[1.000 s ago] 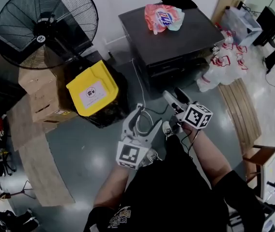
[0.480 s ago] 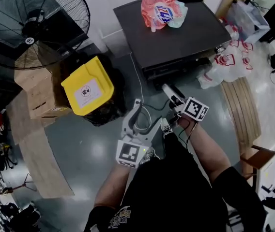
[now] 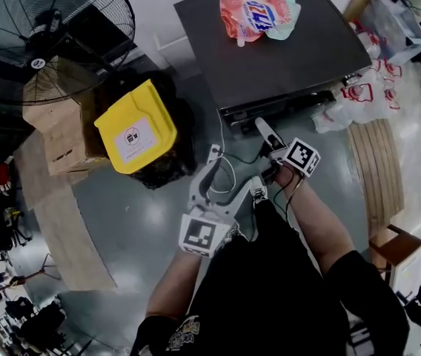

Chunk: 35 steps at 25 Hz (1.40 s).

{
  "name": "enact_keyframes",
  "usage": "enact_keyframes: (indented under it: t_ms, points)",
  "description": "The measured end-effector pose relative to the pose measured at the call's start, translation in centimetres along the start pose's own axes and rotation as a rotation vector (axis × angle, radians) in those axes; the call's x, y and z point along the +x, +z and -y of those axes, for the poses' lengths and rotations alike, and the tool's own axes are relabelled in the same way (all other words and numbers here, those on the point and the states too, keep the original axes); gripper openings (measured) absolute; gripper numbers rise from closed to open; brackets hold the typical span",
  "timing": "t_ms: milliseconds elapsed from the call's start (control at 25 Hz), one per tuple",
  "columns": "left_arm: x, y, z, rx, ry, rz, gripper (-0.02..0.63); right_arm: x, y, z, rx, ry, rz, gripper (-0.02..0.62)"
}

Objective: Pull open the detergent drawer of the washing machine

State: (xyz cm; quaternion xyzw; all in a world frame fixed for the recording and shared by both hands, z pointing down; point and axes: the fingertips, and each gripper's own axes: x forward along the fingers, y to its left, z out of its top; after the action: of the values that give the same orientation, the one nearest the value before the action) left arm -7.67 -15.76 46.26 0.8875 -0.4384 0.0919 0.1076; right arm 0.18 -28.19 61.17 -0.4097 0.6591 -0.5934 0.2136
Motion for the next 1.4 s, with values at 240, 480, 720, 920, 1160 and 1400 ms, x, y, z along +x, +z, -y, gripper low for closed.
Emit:
enact_keyframes:
  t_ms: [240,480,720,920,1160,1400]
  points:
    - [1.5,-0.1,-1.1,-0.034,0.019,-0.018,0.287,2.2,1.5,1.7,0.032,0.005,0.009,0.477]
    - [2.6,-0.5,-2.1,-0.059,0.037,-0.039,0.287,4.1,2.4,2.7,0.040,-0.003,0.004,0.486]
    - [3.2,-0.5,-2.4,-0.053,0.044,-0.045,0.287,5.3,2.7,2.7,0.051,0.016,-0.007,0.476]
    - [3.3,-0.4,-2.5,-0.072,0.044,-0.056,0.287,5.7,2.9,2.3,0.041,0.062,-0.002,0.472]
    - [3.1,-0.4,-2.2,-0.073,0.039,-0.049,0.287,5.1,2.6,3.2,0.061,-0.007,0.007,0.462]
    - [2.8,-0.2,-1.6,-0.070,0.025,-0.049,0.287,4.6,2.2,3.0,0.066,0.005,-0.001,0.458]
